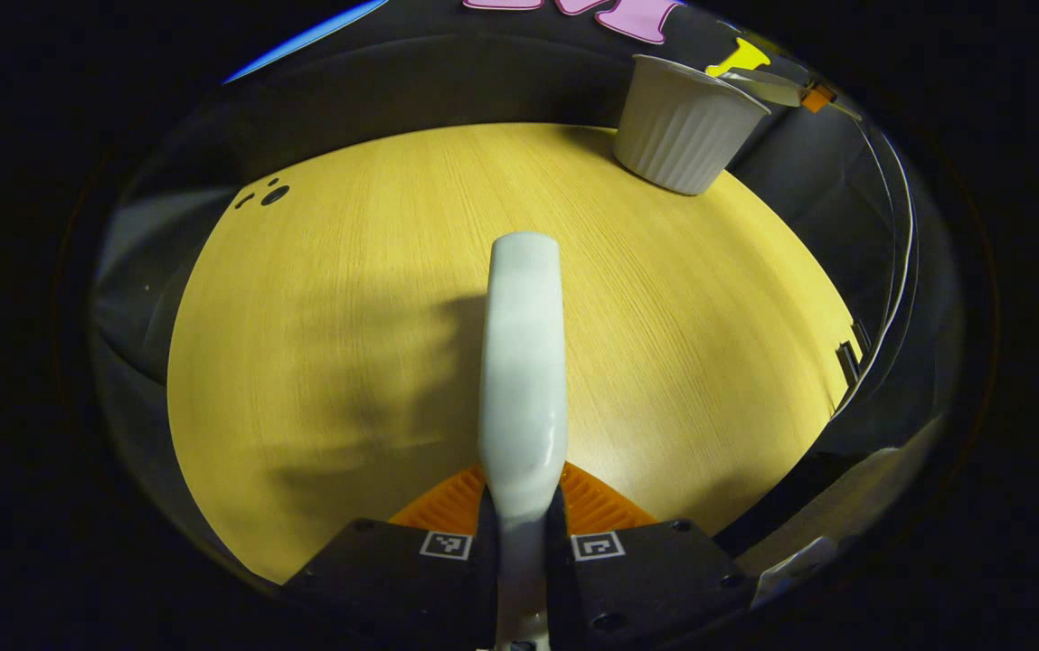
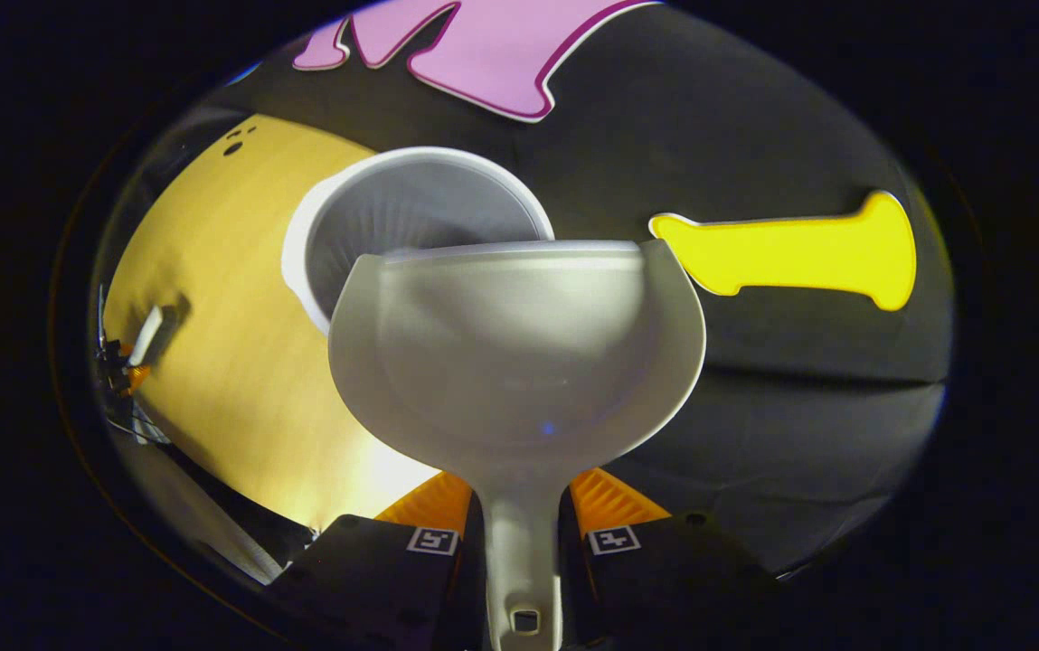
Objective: Pick up the small broom and dustpan from the desktop, sweep the trash into the dustpan with the broom, and then empty the trash into the garbage bin.
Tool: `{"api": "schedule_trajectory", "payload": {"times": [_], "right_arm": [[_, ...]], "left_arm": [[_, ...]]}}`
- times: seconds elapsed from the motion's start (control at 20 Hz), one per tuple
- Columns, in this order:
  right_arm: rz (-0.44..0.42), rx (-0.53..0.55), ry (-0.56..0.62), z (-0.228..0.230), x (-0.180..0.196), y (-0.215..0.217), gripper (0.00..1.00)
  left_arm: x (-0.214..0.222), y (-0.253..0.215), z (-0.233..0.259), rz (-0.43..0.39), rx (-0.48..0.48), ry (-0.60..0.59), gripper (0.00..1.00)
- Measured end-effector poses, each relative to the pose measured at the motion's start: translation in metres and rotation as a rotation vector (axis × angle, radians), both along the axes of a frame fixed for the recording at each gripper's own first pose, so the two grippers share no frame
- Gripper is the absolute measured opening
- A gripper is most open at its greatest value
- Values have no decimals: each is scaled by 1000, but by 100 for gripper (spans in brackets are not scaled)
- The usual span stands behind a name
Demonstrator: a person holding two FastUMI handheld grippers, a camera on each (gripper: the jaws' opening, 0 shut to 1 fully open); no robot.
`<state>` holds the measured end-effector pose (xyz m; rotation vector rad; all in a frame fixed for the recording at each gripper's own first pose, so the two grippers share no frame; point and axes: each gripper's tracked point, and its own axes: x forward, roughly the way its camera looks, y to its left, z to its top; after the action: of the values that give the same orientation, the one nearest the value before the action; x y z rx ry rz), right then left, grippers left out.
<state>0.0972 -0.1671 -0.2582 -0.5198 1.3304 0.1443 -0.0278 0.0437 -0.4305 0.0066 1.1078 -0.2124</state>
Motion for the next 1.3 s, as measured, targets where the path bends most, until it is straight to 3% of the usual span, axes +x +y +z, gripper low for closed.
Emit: {"api": "schedule_trajectory", "payload": {"times": [0.3, 0.6, 0.95, 1.1, 1.3], "right_arm": [[-18, 141, -126, 25, -49, 19, 34], [20, 283, -159, 9, -130, 86, 37], [-32, 428, -47, -80, -226, 173, 37], [-88, 459, -14, -122, -251, 199, 41], [-155, 447, 8, -174, -271, 216, 34]], "left_arm": [[2, 7, 6, 19, 43, -9, 25], [8, 12, 13, 43, 71, -26, 25], [12, 16, 11, 60, 107, -25, 26], [10, 18, 9, 72, 125, -17, 26], [6, 20, 5, 70, 151, 0, 26]]}}
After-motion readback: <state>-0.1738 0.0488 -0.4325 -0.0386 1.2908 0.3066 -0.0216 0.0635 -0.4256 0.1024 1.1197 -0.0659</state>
